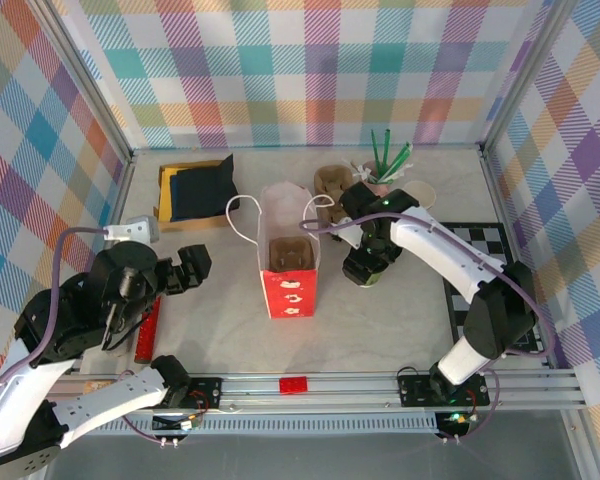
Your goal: Pack the takeout coffee
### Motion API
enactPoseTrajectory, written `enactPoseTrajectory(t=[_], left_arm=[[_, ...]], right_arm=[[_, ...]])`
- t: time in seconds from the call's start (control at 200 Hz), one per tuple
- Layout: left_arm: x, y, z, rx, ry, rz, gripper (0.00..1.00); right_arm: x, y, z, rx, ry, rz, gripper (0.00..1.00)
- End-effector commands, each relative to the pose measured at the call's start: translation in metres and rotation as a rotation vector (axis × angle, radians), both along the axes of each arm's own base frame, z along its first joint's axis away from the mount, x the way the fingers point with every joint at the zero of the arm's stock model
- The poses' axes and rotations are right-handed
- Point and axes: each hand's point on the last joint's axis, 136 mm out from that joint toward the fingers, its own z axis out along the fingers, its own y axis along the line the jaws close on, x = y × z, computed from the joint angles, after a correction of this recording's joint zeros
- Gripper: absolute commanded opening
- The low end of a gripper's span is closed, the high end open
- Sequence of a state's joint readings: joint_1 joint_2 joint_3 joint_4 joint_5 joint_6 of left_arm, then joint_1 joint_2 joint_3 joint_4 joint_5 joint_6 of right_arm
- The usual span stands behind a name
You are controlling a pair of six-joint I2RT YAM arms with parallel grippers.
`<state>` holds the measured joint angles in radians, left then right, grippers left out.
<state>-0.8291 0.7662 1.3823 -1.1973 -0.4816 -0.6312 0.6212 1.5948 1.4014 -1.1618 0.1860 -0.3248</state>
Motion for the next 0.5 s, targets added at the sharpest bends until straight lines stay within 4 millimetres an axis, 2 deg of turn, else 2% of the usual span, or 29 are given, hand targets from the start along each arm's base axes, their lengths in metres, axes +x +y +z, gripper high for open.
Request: enactPoseTrajectory(t=[0.0,0.145,0.305,0.495], left_arm=[[0.004,-0.007,0.016,-0.024,-0.041,-0.024,0.99],[0.012,-0.016,0.017,-0.001,-0.038,-0.036,0.98],[0.026,-0.029,0.025,0.048,-0.052,-0.05,0.99],[0.048,-0.049,0.032,0.096,-0.045,-0.073,1.0]], right_arm=[[-0.011,-0.015,0.017,-0.035,0.018,-0.106,0.53],[-0.016,-0.03,0.034,-0.096,0.029,-0.214,0.55],[-0.025,-0.025,0.058,-0.035,0.043,-0.319,0.52],[-0.03,-0.027,0.096,0.036,-0.008,-0.417,0.49]])
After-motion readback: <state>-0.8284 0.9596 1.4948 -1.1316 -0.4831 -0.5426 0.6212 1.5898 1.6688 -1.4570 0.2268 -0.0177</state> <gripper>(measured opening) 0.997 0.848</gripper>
